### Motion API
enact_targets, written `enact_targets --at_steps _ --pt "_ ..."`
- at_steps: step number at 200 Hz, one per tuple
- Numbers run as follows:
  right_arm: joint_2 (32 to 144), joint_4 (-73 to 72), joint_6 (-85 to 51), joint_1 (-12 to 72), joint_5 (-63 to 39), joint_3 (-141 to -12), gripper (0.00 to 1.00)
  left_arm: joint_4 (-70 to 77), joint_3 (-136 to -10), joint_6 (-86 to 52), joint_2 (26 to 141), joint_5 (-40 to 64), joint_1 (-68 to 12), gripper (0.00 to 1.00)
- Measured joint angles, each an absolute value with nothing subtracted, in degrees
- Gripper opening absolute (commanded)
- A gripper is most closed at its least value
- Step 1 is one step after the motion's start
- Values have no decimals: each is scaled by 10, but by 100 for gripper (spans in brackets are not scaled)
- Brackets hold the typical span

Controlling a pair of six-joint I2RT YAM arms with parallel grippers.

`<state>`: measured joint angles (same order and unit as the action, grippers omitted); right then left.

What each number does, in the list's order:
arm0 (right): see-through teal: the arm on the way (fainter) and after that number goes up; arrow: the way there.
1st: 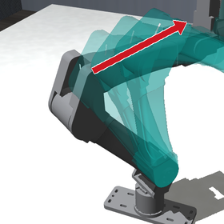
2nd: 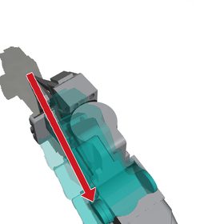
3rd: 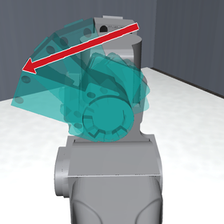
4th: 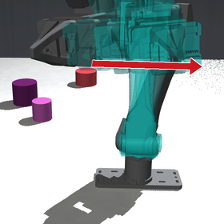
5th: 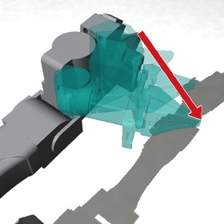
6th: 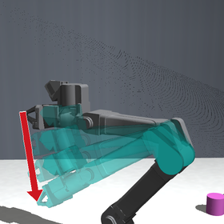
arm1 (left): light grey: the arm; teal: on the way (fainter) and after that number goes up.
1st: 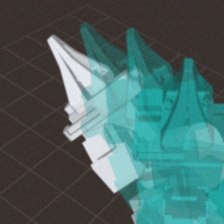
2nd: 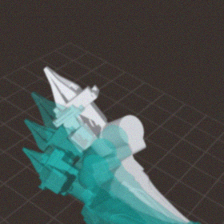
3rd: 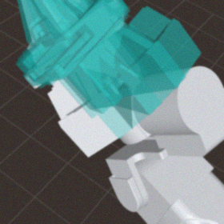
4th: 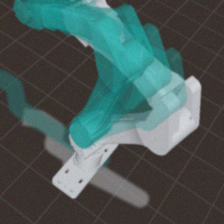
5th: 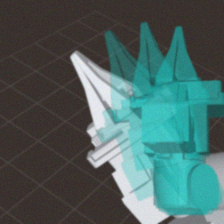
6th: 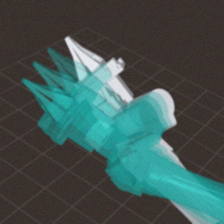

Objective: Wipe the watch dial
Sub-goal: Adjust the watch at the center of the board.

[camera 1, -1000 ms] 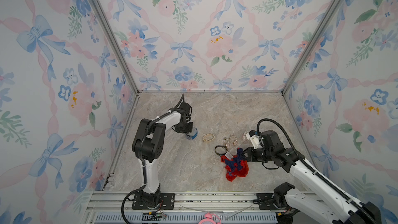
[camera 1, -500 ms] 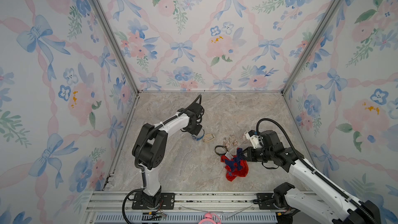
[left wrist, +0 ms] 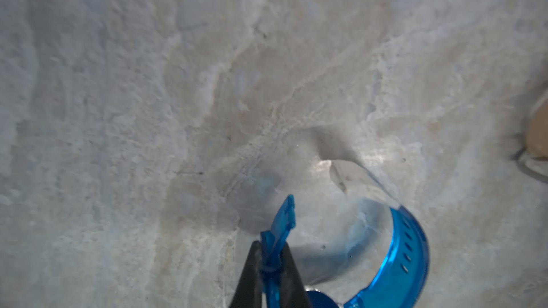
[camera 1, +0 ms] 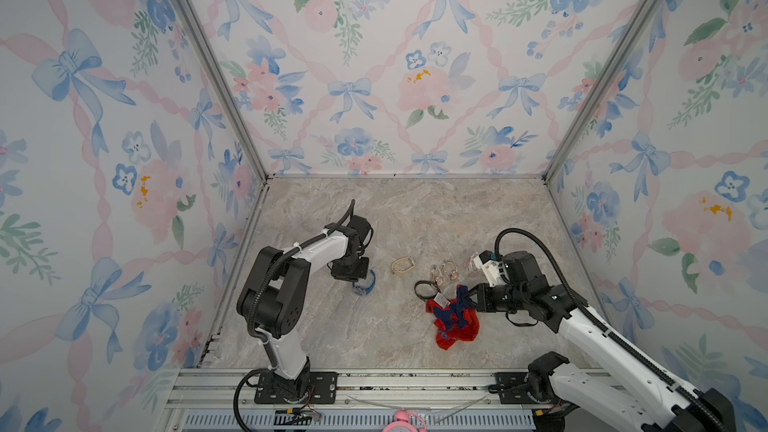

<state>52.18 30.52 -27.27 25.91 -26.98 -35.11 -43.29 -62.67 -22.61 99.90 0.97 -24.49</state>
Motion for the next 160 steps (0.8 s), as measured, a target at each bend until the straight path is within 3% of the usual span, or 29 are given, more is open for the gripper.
enact_targets --at_steps 19,29,34,37,97,128,160 --pt "521 305 -265 259 -274 -351 0 -421 -613 -254 986 18 -260 33" --pt "519 305 -263 259 -275 -351 0 -418 -612 -254 975 16 -270 66" --pt "518 305 -262 259 -276 -351 0 -417 -612 -257 968 14 -274 94" --pt "517 305 -261 259 -277 -351 0 -416 -613 -258 962 11 -277 97" --pt "473 307 -262 259 -280 -351 0 -401 -657 -140 869 -25 -346 97" --pt "447 322 -265 259 -269 -351 0 -397 -662 -18 872 -28 -428 82" --pt "428 343 -269 258 -255 -354 0 -406 -662 54 894 -43 -447 68"
